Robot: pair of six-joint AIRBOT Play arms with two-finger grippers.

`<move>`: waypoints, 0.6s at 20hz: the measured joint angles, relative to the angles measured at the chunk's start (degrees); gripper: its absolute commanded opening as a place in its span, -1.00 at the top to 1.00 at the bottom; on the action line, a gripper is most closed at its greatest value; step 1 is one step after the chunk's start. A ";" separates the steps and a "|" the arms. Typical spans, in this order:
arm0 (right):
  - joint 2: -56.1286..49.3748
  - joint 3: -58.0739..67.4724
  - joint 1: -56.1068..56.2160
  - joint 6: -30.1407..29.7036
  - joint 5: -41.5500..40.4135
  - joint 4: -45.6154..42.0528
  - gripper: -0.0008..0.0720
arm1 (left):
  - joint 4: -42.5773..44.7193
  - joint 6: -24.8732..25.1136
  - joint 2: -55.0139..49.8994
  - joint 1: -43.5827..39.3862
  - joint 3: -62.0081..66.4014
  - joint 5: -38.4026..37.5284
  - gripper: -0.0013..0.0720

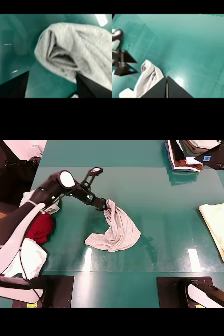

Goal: Fold the shirts.

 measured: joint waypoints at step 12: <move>-0.17 -13.11 1.20 0.02 4.00 0.04 -0.31 | 8.00 -1.25 -7.48 5.33 16.24 -14.95 0.90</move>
